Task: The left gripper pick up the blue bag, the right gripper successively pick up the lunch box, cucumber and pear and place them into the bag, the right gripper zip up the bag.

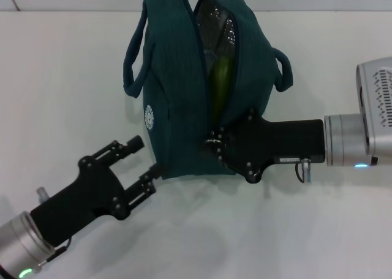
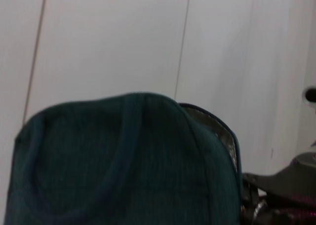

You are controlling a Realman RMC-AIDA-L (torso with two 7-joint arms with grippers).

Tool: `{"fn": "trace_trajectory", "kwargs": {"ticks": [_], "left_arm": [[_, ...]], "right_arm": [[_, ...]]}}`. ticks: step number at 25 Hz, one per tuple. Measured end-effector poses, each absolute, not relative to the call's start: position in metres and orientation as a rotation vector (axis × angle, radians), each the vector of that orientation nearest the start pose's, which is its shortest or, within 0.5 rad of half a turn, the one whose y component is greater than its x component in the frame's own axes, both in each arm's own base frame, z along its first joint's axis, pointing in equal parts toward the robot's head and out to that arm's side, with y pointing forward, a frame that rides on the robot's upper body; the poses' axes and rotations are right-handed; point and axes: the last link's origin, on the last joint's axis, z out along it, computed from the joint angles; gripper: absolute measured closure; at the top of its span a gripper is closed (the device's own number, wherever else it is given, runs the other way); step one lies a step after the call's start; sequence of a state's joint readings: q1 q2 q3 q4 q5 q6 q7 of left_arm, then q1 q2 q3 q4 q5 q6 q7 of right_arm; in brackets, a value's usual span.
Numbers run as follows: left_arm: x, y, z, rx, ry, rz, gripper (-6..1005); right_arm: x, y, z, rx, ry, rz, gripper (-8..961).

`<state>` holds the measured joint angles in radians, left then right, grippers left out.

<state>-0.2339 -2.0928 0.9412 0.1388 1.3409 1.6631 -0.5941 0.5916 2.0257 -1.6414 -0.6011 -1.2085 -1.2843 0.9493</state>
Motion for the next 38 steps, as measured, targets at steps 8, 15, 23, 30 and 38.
{"fn": "trace_trajectory", "kwargs": {"ticks": [8,15,23,30,38], "left_arm": [[-0.307,0.215,-0.061,-2.346,-0.485,-1.035,407],[-0.308,0.224,-0.066,-2.344,-0.498,-0.989,423],[-0.306,0.229,-0.066,-2.344,-0.489,-0.987,441],[-0.303,0.231,-0.067,-2.347,-0.442,-0.979,676],[-0.298,0.235,-0.070,-2.359,-0.429,-0.989,860]], "right_arm": [[0.172,0.326,-0.077,-2.873,-0.151,0.846,919],[0.172,0.324,-0.077,-2.877,-0.157,0.855,919],[0.175,0.322,-0.076,-2.870,-0.145,0.876,919],[0.175,0.321,-0.075,-2.867,-0.143,0.882,919],[0.176,0.320,-0.075,-2.868,-0.136,0.884,920]]}}
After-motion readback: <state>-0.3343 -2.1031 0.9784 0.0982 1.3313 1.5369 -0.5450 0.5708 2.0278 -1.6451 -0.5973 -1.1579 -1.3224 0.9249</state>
